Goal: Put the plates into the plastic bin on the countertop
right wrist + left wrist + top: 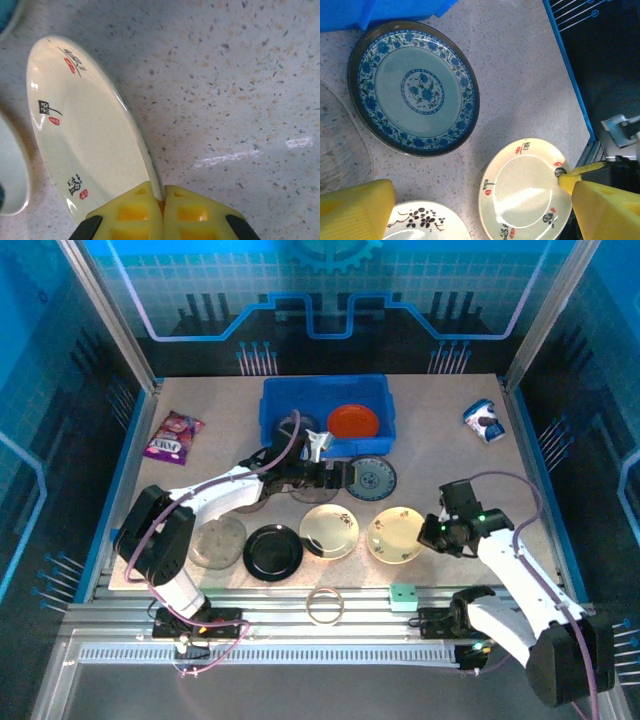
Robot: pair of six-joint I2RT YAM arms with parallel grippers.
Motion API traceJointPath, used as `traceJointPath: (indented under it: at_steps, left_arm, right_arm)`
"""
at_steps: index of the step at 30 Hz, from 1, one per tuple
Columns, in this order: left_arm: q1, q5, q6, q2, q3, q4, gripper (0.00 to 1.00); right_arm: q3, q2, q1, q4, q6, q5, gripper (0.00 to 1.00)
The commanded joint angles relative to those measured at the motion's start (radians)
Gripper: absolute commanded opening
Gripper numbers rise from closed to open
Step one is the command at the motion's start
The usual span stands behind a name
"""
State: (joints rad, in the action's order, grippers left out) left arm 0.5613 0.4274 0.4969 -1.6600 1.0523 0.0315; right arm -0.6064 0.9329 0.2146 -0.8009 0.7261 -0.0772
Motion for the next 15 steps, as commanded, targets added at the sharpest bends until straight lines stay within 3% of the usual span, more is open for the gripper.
traceJointPath:
  at_steps: [1, 11, 15]
  left_arm:
    - [0.004, 0.028, -0.012, 0.012, 0.028, -0.014, 0.91]
    - [0.005, 0.075, 0.049, 0.031, 0.019, 0.023, 0.81]
    - [0.005, 0.079, 0.060, 0.024, 0.024, 0.030, 0.78]
  right_arm:
    - [-0.094, -0.036, -0.011, -0.082, -0.014, 0.011, 0.00]
    - [-0.209, 0.037, -0.009, 0.107, -0.003, -0.153, 0.00]
    - [-0.247, 0.107, 0.027, 0.205, 0.003, -0.163, 0.00]
